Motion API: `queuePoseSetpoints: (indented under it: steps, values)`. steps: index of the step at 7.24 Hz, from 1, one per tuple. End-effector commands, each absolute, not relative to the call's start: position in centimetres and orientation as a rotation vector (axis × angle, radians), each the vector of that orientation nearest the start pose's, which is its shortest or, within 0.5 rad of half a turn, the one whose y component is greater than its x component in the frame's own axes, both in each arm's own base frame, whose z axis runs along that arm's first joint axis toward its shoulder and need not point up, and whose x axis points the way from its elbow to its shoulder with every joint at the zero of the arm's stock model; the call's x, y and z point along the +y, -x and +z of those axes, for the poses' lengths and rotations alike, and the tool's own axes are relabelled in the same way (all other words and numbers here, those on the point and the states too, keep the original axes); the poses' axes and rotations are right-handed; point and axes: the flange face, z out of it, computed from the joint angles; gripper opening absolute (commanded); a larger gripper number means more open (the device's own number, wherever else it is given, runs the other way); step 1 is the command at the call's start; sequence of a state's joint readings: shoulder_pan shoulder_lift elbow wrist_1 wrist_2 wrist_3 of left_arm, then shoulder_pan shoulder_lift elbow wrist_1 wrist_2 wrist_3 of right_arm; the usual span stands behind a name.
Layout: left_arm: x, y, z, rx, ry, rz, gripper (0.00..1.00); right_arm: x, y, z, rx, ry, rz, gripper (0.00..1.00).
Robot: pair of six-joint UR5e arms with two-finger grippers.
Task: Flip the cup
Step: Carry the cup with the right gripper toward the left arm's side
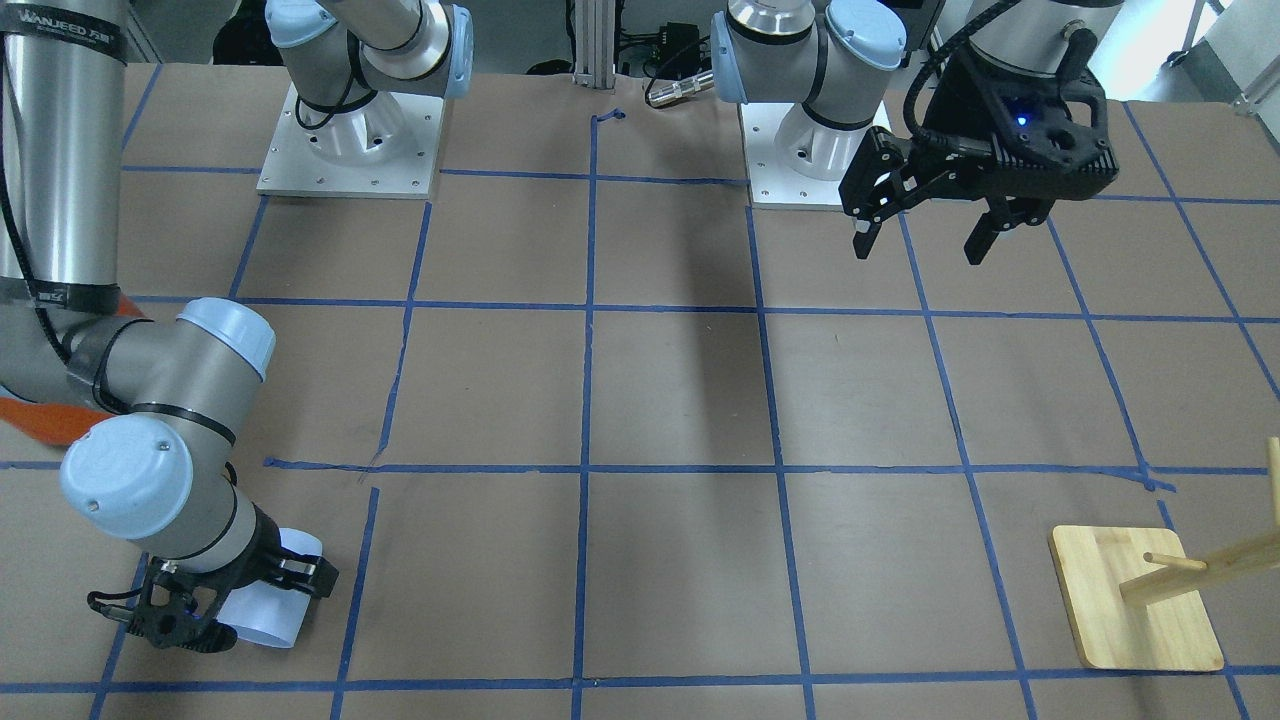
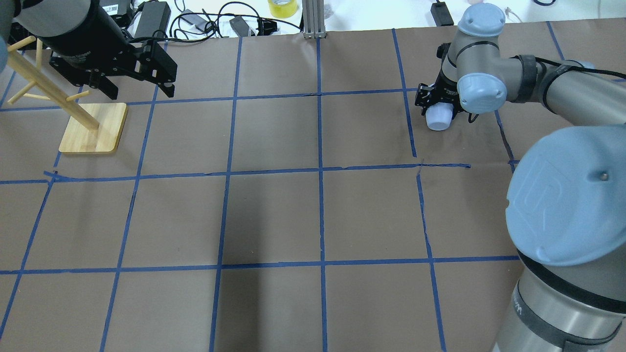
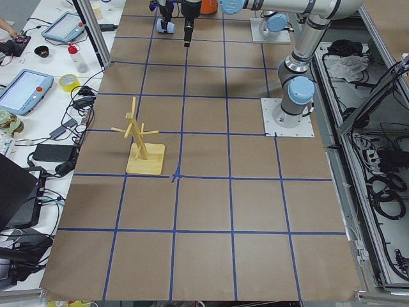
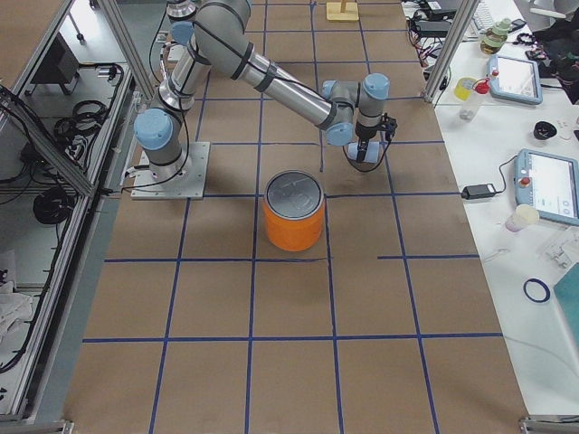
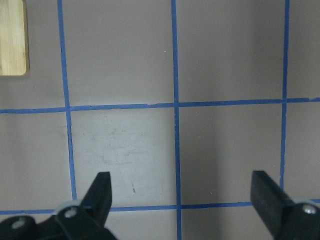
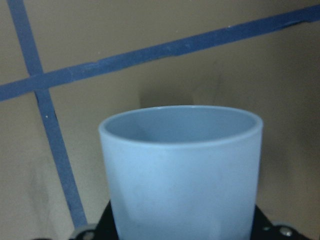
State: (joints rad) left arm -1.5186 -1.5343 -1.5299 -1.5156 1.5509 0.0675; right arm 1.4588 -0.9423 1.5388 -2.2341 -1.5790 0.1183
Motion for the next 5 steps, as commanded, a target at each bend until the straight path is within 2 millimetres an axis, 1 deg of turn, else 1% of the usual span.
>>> queuePoseSetpoints:
  steps: [1, 2, 3, 4, 5]
  values:
    - [-49.4, 11.0, 53.2, 3.147, -0.026, -0.209, 1.0, -69.9, -5.5, 21.3, 3.132, -0.264, -0.236, 0.45]
    - [-49.4, 11.0, 53.2, 3.147, -0.026, -0.209, 1.0, -69.8, -6.2, 24.1, 3.133, -0.114, -0.301, 0.45]
    - [-49.4, 11.0, 53.2, 3.146, -0.026, -0.212, 1.0, -69.4, -9.0, 25.7, 3.136, 0.09, -0.33, 0.46]
    - [-49.3, 11.0, 53.2, 3.145, -0.026, -0.212, 1.0, -68.6, -14.3, 25.9, 3.116, 0.394, -0.349, 0.46]
    - [-49.3, 11.0, 53.3, 3.144, -0.026, -0.214, 1.0, -67.9, -19.2, 26.5, 3.073, 0.656, -0.381, 0.46]
